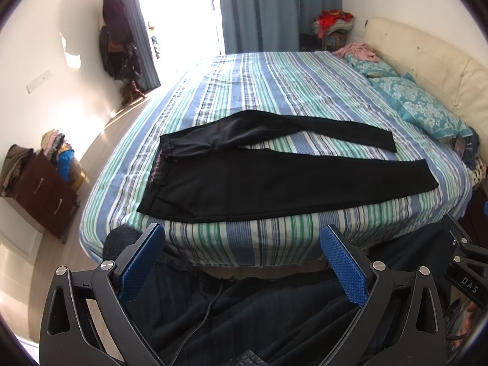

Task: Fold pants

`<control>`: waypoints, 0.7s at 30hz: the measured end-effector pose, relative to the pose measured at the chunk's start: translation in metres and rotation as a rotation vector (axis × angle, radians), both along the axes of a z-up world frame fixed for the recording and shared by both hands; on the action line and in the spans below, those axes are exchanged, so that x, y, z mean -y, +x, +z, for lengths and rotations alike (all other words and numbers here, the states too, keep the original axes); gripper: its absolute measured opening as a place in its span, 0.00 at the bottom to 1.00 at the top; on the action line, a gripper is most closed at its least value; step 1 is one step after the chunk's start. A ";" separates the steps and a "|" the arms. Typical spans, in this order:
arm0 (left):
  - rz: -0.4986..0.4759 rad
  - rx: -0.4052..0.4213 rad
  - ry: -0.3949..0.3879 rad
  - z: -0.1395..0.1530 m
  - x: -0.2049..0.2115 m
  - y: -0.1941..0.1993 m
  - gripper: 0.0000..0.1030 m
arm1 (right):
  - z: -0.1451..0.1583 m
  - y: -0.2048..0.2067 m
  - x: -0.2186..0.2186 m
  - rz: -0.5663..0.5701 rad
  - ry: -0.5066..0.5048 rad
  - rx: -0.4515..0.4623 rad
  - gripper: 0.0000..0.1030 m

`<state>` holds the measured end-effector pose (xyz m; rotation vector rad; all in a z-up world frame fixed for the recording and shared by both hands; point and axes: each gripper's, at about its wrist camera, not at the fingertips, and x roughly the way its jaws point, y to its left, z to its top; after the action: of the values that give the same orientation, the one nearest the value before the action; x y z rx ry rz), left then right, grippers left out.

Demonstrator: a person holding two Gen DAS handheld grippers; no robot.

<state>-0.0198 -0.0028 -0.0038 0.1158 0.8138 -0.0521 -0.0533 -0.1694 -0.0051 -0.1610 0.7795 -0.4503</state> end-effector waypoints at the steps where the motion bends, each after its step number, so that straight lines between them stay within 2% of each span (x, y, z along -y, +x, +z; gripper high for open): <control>1: -0.001 -0.002 0.000 -0.001 0.000 0.000 0.99 | 0.000 0.000 0.000 0.000 0.000 0.000 1.00; 12: -0.012 -0.011 0.005 -0.004 0.005 0.000 0.99 | 0.007 -0.005 0.000 0.027 0.014 0.040 1.00; 19: -0.037 -0.028 0.016 -0.006 0.010 0.001 0.99 | 0.026 -0.022 -0.010 0.162 0.068 0.174 1.00; 21: -0.033 -0.029 0.012 -0.005 0.008 0.001 0.99 | 0.028 -0.022 -0.013 0.196 0.090 0.188 1.00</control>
<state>-0.0184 -0.0107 -0.0089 0.1400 0.8410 -0.0803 -0.0757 -0.1561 0.0231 -0.1078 0.5919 -0.2403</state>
